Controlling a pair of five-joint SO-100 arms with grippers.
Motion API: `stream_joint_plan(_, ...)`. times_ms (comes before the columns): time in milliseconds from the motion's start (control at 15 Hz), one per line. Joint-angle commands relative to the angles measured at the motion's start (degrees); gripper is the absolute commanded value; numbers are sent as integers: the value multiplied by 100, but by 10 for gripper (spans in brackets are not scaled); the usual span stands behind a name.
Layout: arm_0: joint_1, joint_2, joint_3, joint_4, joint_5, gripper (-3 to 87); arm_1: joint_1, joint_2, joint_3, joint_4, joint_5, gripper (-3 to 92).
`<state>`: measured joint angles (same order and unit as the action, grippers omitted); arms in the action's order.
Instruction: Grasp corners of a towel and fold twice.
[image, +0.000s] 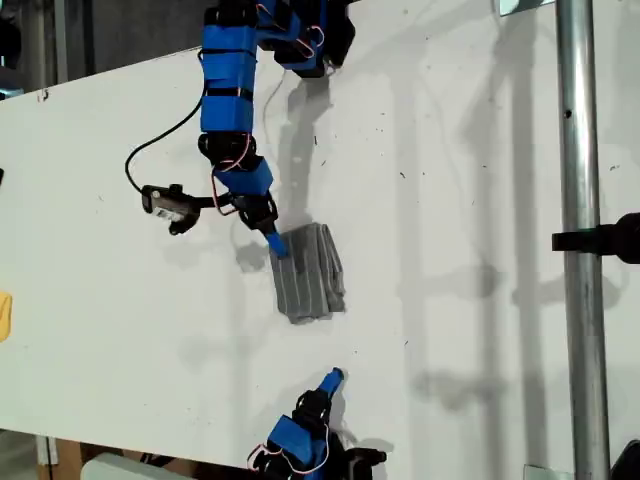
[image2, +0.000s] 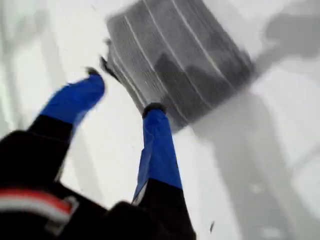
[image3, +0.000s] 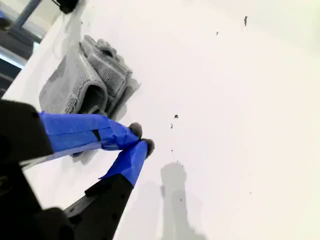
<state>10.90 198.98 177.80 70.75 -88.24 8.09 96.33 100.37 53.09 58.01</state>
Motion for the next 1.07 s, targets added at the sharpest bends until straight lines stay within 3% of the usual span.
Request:
stream_joint_plan(0, -70, 35, 97, 185, -237, 46, -255, 791, 1441, 580, 1002, -2)
stream_joint_plan(67, -53, 26, 97, 325, -220, 46, -352, 879, 2004, 589, 1397, -2)
stream_joint_plan(267, -44, 26, 97, 281, 3595, 42, -659, 1424, 3656, 589, 2689, -2)
stream_joint_plan(467, -79, 26, 97, 316, 3331, 38, -677, 4069, 5317, 1020, 3727, -2)
stream_joint_plan(733, -79, 26, 97, 316, 3331, 38, -387, 9158, 6390, 2927, 3718, -2)
stream_joint_plan(1000, -79, 26, 97, 325, 3305, 37, -466, 9229, 6513, 2900, 3788, 6)
